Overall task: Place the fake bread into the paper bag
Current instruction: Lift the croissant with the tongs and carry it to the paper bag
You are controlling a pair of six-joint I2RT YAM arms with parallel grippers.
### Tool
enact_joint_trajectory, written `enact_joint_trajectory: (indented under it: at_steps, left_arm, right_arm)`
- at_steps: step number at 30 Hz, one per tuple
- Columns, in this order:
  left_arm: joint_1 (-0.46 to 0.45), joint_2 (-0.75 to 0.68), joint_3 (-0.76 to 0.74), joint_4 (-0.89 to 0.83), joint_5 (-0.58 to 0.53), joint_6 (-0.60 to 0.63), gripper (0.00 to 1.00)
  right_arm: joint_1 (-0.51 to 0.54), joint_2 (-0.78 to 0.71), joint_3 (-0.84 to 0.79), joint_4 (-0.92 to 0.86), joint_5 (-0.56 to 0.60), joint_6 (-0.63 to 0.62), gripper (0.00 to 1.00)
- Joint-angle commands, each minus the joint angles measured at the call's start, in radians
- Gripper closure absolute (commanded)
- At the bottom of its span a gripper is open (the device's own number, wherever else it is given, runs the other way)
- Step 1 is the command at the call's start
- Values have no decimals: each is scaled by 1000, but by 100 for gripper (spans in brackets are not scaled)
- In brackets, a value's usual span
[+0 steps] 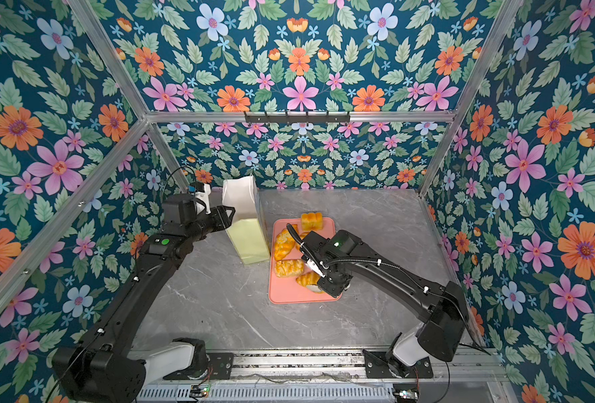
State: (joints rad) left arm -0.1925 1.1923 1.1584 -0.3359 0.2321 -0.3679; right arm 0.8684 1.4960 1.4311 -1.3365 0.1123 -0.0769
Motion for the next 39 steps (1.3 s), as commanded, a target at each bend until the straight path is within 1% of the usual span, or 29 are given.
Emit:
enact_joint_trajectory:
  at_steps: [1, 4, 6, 11, 17, 22, 30, 32, 36, 39]
  left_arm:
    - [1, -3, 13, 7, -8, -5, 47]
    - [1, 0, 27, -4, -13, -2, 47]
    - [1, 0, 33, -12, -15, 1, 47]
    - [1, -3, 43, -25, -26, 3, 47]
    - [1, -5, 51, -37, -52, 1, 47]
    - [1, -1, 57, -72, -131, 10, 47]
    - [1, 6, 47, -52, -111, -12, 48]
    - [1, 12, 53, -54, -111, -14, 51]
    - [1, 8, 26, -14, -125, -37, 52]
    - [1, 36, 41, -29, -129, -53, 54]
  right_arm:
    - [-1, -28, 23, -31, 32, 35, 74]
    - [-1, -64, 41, -26, 81, 49, 75]
    - [-9, -104, 32, 9, 114, 55, 76]
    - [-57, -181, 53, 55, 98, 81, 76]
    - [-57, -202, 121, 114, 100, 150, 75]
    - [-57, -205, 171, 180, 58, 231, 75]
    - [-57, -196, 257, 264, 22, 369, 78]
    - [-56, -196, 267, 296, -9, 396, 79]
    - [-57, -173, 307, 340, -74, 438, 79]
    - [-57, -146, 351, 351, -87, 463, 79]
